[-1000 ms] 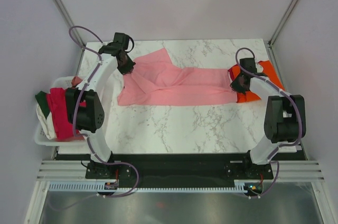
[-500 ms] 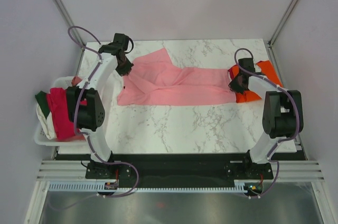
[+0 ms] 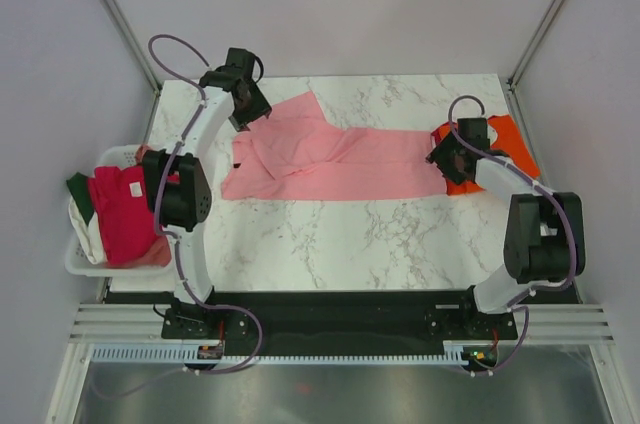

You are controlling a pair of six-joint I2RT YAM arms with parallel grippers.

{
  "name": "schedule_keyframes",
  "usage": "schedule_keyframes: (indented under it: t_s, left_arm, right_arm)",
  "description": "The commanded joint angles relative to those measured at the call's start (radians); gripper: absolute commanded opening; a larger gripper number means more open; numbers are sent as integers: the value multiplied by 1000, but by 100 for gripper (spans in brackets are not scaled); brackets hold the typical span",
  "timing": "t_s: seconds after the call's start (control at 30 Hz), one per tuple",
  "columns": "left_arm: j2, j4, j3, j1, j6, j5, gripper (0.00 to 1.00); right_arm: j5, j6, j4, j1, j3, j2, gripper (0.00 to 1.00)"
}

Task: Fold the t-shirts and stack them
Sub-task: Fold the tshirt

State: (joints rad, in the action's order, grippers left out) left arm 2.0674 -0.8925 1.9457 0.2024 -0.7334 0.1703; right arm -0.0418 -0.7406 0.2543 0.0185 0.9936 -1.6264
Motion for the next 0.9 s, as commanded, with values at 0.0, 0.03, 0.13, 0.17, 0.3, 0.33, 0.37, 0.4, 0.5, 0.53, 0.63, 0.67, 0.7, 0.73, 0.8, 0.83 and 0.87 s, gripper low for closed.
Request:
schedule_keyframes:
  t_s: [0.0, 0.03, 0.13, 0.17, 0.3, 0.33, 0.37, 0.4, 0.5, 0.53, 0.63, 0.67, 0.7, 0.73, 0.8, 0.83, 0.87]
  left_arm:
    - [-85, 23, -14, 17, 60, -19, 67]
    - [-117, 45, -52, 17, 61, -18, 68]
    - [-310, 188, -305, 17, 63, -46, 75]
    - [-363, 223, -449, 17, 60, -57, 75]
    - [-634, 478, -827, 23, 17, -166, 100]
    - [-714, 541, -935, 23, 11, -166, 100]
    - [-752, 561, -979, 23, 3, -187, 100]
    - [-783, 581, -1016, 23, 11, -198, 100]
    - [-869, 645, -1136, 23, 45, -206, 100]
    - [-888, 655, -1159, 23, 51, -204, 100]
    - [-958, 688, -1237, 23, 51, -181, 100]
    - [-990, 701, -1264, 23, 42, -177, 100]
    - [-1006, 705, -1277, 23, 35, -173, 100]
    - [-1018, 710, -1298, 23, 31, -172, 100]
    - [-1053, 748, -1323, 23, 16, -186, 100]
    - [-1064, 763, -1353, 23, 11, -189, 99]
    - [-1073, 779, -1366, 23, 3, -189, 99]
  right_arm:
    - [39, -5, -92, 0, -88, 144, 66]
    - [40, 0, -93, -2, -110, 169, 65]
    - [28, 18, -113, -2, -197, 266, 62]
    - [29, 23, -133, -2, -244, 290, 61]
    - [25, 9, -199, 0, -378, 436, 60]
    - [25, 3, -214, 0, -406, 457, 60]
    - [25, -2, -245, 0, -461, 479, 60]
    - [26, -14, -275, 0, -486, 512, 60]
    - [34, -23, -328, -2, -555, 551, 69]
    - [39, -22, -342, -3, -565, 554, 71]
    - [39, -17, -368, -3, -581, 553, 75]
    - [63, -17, -380, -3, -582, 548, 78]
    - [71, -22, -382, -3, -582, 539, 92]
    - [75, -32, -380, -8, -581, 534, 98]
    - [71, -54, -379, -6, -590, 533, 98]
    - [63, -65, -385, -6, -607, 537, 98]
    - [62, -89, -391, -8, -616, 542, 98]
